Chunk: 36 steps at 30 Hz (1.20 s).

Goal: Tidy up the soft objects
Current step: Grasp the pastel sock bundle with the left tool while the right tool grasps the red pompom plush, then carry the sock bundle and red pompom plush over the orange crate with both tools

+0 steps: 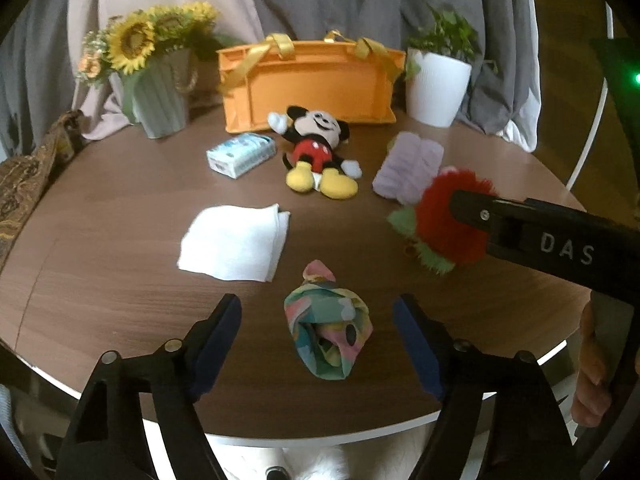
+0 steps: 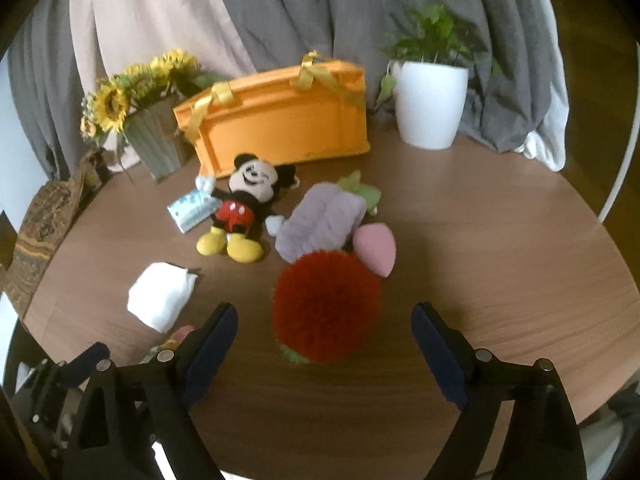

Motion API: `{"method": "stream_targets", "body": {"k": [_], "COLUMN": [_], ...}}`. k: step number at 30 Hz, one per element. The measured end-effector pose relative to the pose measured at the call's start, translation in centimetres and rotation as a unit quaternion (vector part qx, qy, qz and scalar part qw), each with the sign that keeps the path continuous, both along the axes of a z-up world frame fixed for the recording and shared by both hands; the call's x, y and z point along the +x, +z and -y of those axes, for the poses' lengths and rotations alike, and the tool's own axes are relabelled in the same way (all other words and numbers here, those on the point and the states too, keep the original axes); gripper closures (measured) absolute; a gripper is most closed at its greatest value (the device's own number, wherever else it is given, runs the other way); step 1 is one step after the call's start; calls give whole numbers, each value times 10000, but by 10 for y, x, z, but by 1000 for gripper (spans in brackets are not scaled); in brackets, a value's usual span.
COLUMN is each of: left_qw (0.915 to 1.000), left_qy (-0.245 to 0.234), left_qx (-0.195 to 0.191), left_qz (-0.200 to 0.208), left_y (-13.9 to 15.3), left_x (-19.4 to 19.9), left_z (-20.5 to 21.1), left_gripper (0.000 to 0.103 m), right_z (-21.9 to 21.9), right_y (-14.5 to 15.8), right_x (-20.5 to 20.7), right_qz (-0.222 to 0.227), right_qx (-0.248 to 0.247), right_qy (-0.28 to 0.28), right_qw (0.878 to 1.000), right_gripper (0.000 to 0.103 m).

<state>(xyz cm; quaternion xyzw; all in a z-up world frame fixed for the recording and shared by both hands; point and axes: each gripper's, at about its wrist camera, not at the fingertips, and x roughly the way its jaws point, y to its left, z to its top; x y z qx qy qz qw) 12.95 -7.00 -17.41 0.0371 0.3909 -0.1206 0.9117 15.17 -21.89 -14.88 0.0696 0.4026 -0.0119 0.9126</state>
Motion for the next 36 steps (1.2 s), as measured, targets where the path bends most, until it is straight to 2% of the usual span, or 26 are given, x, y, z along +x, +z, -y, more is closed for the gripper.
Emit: {"method": "stream_targets", "body": {"k": [5,8,12,16,20,29,36], "left_qw": [9997,9992,9990,9989,9988,9987,9978], "left_qy": [-154,-235,-337,-400,-434,-487,-573], "left_qx": [2,-41,-27,2,17,-112,-281], "left_qz": [-187,-312,-276,-258,-230,-82,174], "left_y": [-11,-16,-17,-16,-14,7,40], "left_x": [12,18,22,24,27,39,54], "left_z": [2,1,0,-2,-4,-13,-22], "left_gripper": [43,56,58,59,60,60,60], "right_z": [-1,-1,-5,-6,-8,-8,-10], "right_y": [-17,-26,-36,-44,-46,-38,-9], "right_x": [12,21,30,33,33,28,22], "right_qz": [-198,-294,-392,-448,-424,-354,-98], "right_qx": [45,109,91,120,100,265,393], "right_qy": [-10,-18,1,6,3,-161,-400], "right_qw": [9998,9995,9992,9989,9990,9989,9984], "right_gripper": [22,27,37,54,62,67,67]}}
